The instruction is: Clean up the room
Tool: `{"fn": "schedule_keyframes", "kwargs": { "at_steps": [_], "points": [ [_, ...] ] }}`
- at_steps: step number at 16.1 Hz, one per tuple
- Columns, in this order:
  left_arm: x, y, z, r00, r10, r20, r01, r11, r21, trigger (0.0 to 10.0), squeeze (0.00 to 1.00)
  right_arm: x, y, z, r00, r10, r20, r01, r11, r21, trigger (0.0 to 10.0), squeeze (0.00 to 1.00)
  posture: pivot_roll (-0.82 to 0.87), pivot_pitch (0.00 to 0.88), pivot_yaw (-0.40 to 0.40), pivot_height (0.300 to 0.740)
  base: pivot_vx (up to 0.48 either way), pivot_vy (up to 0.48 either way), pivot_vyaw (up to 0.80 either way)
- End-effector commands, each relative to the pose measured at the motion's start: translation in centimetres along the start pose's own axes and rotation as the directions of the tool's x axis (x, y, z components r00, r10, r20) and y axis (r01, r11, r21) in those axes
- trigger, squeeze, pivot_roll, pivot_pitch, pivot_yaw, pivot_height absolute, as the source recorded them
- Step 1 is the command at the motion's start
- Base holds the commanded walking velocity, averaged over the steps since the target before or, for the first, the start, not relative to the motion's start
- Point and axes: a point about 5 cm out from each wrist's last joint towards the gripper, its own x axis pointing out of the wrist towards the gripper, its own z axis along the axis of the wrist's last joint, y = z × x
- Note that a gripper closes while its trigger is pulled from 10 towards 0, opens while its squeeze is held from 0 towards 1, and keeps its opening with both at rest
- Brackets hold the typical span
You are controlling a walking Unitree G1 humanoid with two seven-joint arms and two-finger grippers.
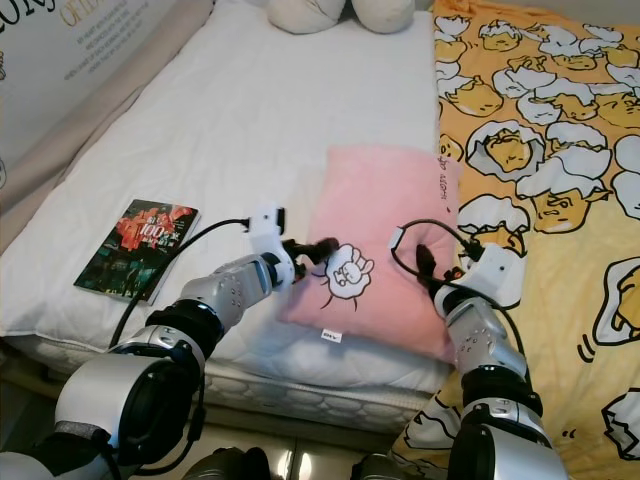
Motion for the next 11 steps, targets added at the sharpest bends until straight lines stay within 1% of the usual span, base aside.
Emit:
{"fn": "schedule_keyframes", "kwargs": {
  "at_steps": [1,2,3,4,5,7,8,10,11],
  "points": [
    [0.9,-2.3,-1.4,0.998,-0.049,-0.048,0.051,0.998,0.028,10.0,0.0,0.1,0.4,-2.2,0.996,0.008,-0.087,-0.007,1.0,0.013,10.0,0.0,-0.11,0.135,0.065,0.74,0.0,0.0,0.0],
    [1.0,-2.4,-2.4,0.997,-0.033,-0.07,0.034,0.999,0.018,10.0,0.0,0.2,0.7,-2.4,0.995,0.015,-0.096,-0.015,1.0,0.003,10.0,0.0,-0.11,0.134,0.06,0.74,0.0,0.0,0.0],
    [1.0,-2.4,-3.2,0.996,-0.023,-0.081,0.023,1.0,0.002,9.5,0.0,0.2,0.9,-2.6,0.995,0.017,-0.099,-0.018,1.0,-0.004,10.0,0.0,-0.1,0.135,0.056,0.74,0.0,0.0,0.0],
    [1.0,-2.3,-3.6,0.997,-0.004,-0.081,0.004,1.0,0.001,4.2,0.0,0.3,1.0,-2.7,0.995,0.017,-0.101,-0.018,1.0,-0.01,10.0,0.0,-0.1,0.133,0.052,0.74,0.0,0.0,0.0],
    [1.0,-2.2,-3.9,0.997,0.007,-0.076,-0.006,1.0,0.008,0.0,0.0,0.4,1.4,-2.9,0.995,0.023,-0.102,-0.025,1.0,-0.015,0.0,0.0,-0.11,0.134,0.053,0.74,0.0,0.0,0.0],
    [0.9,-2.0,-4.1,0.997,0.0,-0.08,0.001,1.0,0.013,0.0,0.0,0.6,2.4,-3.3,0.992,0.059,-0.108,-0.059,0.998,-0.003,0.0,0.0,-0.11,0.13,0.055,0.74,0.0,0.0,0.0],
    [0.8,-1.9,-3.9,0.998,-0.005,-0.068,0.005,1.0,0.003,0.0,0.0,0.7,2.9,-3.6,0.991,0.073,-0.113,-0.073,0.997,0.005,0.0,0.0,-0.1,0.127,0.053,0.74,0.0,0.0,0.0],
    [0.7,-1.4,-3.5,0.999,0.002,-0.048,-0.002,1.0,-0.002,0.0,0.0,0.7,3.3,-4.0,0.988,0.089,-0.128,-0.088,0.996,0.01,0.0,0.0,-0.1,0.117,0.05,0.74,0.0,0.0,0.0],
    [0.7,-1.5,-3.5,0.999,-0.016,-0.038,0.015,1.0,-0.011,0.0,0.0,0.7,3.3,-4.1,0.987,0.092,-0.129,-0.092,0.996,0.011,0.0,0.0,-0.11,0.104,0.041,0.74,0.0,0.0,0.0]
  ]
}}
